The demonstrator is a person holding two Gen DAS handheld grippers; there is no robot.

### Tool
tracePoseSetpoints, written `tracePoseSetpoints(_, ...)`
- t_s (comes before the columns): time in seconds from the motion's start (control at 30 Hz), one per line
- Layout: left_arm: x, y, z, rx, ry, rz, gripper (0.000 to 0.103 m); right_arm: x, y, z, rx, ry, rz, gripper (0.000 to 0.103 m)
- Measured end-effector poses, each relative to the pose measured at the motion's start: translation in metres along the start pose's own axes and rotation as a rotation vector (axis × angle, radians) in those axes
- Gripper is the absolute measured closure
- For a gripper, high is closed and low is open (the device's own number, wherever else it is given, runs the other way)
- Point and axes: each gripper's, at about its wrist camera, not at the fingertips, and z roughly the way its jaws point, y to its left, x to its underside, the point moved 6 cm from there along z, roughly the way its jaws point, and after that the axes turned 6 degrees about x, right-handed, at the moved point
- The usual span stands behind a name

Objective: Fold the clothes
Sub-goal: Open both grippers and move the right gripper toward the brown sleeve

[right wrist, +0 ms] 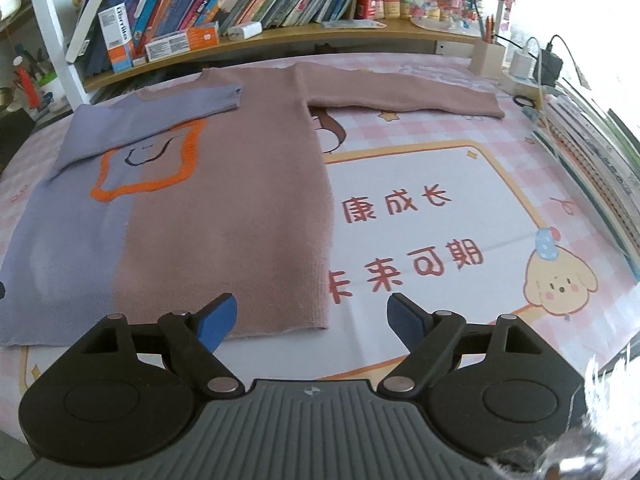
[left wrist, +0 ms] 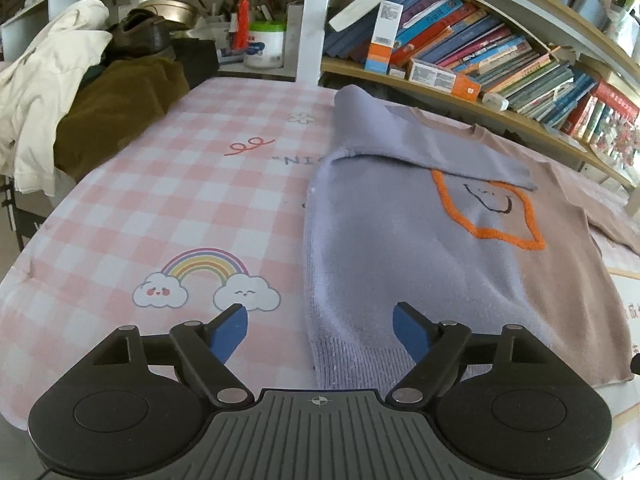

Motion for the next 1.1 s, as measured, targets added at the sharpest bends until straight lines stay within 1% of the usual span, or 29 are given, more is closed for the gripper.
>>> tracePoseSetpoints(0.37, -0.003, -0.003, 0.006, -0.037, 0.004, -0.034, 0.020, -0.013, -0.016, 0.009, 0.003, -0.007, 0.022, 0.021)
tracePoseSetpoints(0.5, -0.005, -0.008, 0.006, -0.068, 0.000, -0.041, 0.020, -0.025, -0.031, 0.018, 0.005, -0.017, 0.047, 0.021)
tracePoseSetpoints(0.67, -0.004, -0.018, 0.008, -0.120, 0.000, -0.065, 0.019, -0.045, -0.062, 0.035, 0.013, -0.035, 0.069, 0.021)
tracePoseSetpoints(0.83, -0.004, -0.035, 0.008, -0.196, -0.007, -0.132, 0.019, -0.070, -0.095, 0.059, 0.004, -0.035, 0.066, 0.021)
tracePoseSetpoints(0.97, -0.004, -0.060, 0.005, -0.250, -0.033, -0.143, 0.019, -0.095, -0.120, 0.081, -0.026, -0.051, 0.058, 0.021)
tracePoseSetpoints(1.1, 0.000, -0.087, 0.007, -0.289, -0.030, -0.149, 0.019, -0.118, -0.142, 0.101, -0.056, -0.068, 0.048, 0.021)
